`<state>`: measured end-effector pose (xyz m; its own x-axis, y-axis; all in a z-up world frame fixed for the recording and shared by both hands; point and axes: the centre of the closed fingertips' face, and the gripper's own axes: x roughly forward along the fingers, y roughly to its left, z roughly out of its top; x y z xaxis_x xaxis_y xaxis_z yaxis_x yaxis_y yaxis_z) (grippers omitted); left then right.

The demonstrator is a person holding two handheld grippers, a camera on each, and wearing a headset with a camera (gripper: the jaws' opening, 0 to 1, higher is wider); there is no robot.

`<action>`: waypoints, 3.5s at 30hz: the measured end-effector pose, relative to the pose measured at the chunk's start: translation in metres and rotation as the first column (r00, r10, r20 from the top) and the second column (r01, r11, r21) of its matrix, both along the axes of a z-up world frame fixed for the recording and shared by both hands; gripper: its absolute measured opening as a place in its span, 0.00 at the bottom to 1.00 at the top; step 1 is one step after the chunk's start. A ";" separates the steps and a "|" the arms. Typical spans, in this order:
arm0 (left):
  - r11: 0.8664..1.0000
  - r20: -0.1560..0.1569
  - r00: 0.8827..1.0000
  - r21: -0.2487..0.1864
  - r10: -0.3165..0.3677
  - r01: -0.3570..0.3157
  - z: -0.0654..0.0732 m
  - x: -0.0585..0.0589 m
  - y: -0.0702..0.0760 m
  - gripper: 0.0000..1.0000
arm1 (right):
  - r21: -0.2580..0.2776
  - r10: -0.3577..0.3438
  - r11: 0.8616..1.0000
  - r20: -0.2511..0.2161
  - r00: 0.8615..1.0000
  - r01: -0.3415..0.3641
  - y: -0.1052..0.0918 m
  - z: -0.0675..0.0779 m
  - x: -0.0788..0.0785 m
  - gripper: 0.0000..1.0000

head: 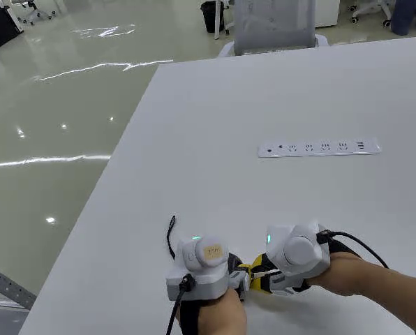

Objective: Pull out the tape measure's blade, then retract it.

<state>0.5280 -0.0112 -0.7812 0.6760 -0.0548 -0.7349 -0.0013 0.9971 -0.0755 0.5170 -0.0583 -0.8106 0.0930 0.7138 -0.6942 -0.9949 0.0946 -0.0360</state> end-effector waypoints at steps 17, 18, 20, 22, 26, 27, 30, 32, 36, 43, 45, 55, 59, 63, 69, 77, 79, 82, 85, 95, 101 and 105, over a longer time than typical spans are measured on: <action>1.000 0.015 1.000 0.021 0.002 -0.002 0.002 0.000 -0.001 0.59 | -0.007 -0.014 1.000 -0.001 1.000 0.014 -0.001 0.000 0.001 0.17; 1.000 0.017 1.000 0.028 -0.006 0.005 0.003 0.000 -0.001 0.59 | -0.007 -0.019 1.000 0.000 1.000 0.019 -0.002 0.000 0.002 0.18; 0.999 0.019 1.000 0.037 -0.017 0.017 0.003 0.000 -0.001 0.59 | -0.012 -0.022 1.000 -0.007 1.000 0.022 -0.002 -0.001 0.000 0.19; 0.999 0.019 0.999 0.047 -0.027 0.027 0.003 0.000 -0.001 0.59 | -0.019 -0.021 1.000 -0.006 1.000 0.021 -0.002 -0.003 0.000 0.21; 0.998 0.020 0.999 0.050 -0.039 0.038 0.004 -0.001 -0.001 0.59 | -0.014 -0.034 0.999 -0.007 0.999 0.034 -0.002 -0.001 0.000 0.24; 0.998 0.021 0.999 0.052 -0.042 0.041 0.004 -0.001 -0.001 0.59 | -0.014 -0.037 0.999 -0.007 0.999 0.037 -0.002 -0.001 0.001 0.25; 0.997 0.025 0.998 0.058 -0.054 0.052 0.006 -0.001 0.000 0.59 | -0.013 -0.037 0.999 -0.010 0.999 0.037 -0.004 0.000 0.000 0.26; 0.997 0.027 0.998 0.056 -0.060 0.059 0.007 -0.001 -0.001 0.60 | -0.014 -0.039 0.999 -0.011 0.999 0.039 -0.005 0.000 0.000 0.27; 0.997 0.030 0.998 0.058 -0.059 0.057 0.010 0.000 0.002 0.63 | -0.013 -0.052 0.999 -0.013 0.999 0.052 -0.008 0.003 0.000 0.29; 0.994 0.030 0.995 0.052 -0.093 0.091 0.015 -0.003 0.003 0.65 | -0.018 -0.073 0.997 -0.018 0.997 0.073 -0.013 0.006 -0.004 0.33; 0.991 0.035 0.992 0.066 -0.121 0.118 0.017 -0.004 0.004 0.66 | -0.019 -0.084 0.996 -0.016 0.996 0.083 -0.016 0.007 -0.004 0.34; 0.969 0.042 0.971 0.083 -0.236 0.232 0.022 -0.005 0.002 0.66 | -0.006 -0.141 0.990 -0.019 0.990 0.141 -0.027 0.015 -0.007 0.37; 0.959 0.036 0.960 0.072 -0.276 0.273 0.021 -0.008 0.003 0.66 | 0.004 -0.167 0.986 -0.018 0.986 0.168 -0.031 0.020 -0.008 0.39; 0.927 0.025 0.928 0.069 -0.371 0.369 0.018 -0.012 -0.003 0.67 | 0.021 -0.195 0.980 -0.013 0.981 0.195 -0.034 0.026 -0.011 0.40; 0.901 0.040 0.902 0.067 -0.431 0.428 0.021 -0.016 -0.003 0.67 | 0.046 -0.252 0.966 -0.031 0.967 0.253 -0.044 0.031 -0.013 0.44; 0.852 0.031 0.851 0.049 -0.524 0.522 0.020 -0.020 -0.005 0.70 | 0.061 -0.301 0.951 -0.024 0.953 0.302 -0.058 0.039 -0.018 0.46; 0.836 0.031 0.835 0.015 -0.549 0.548 0.021 -0.024 -0.008 0.70 | 0.070 -0.313 0.947 -0.025 0.949 0.314 -0.062 0.042 -0.020 0.47; 0.817 0.033 0.816 0.021 -0.577 0.576 0.022 -0.025 -0.007 0.71 | 0.069 -0.328 0.942 -0.025 0.944 0.329 -0.070 0.044 -0.023 0.49; 0.797 0.054 0.796 -0.009 -0.602 0.603 0.028 -0.027 -0.010 0.73 | 0.077 -0.353 0.932 -0.025 0.935 0.354 -0.080 0.046 -0.025 0.50; 0.754 0.065 0.753 -0.019 -0.654 0.656 0.033 -0.037 0.000 0.76 | 0.092 -0.414 0.905 -0.022 0.910 0.414 -0.111 0.059 -0.032 0.55; 0.716 0.077 0.714 -0.006 -0.695 0.698 0.041 -0.042 0.005 0.80 | 0.098 -0.438 0.893 -0.028 0.899 0.438 -0.127 0.064 -0.039 0.59; 0.723 0.091 0.720 0.003 -0.688 0.691 0.045 -0.042 0.012 0.83 | 0.099 -0.464 0.880 -0.026 0.886 0.464 -0.141 0.067 -0.042 0.61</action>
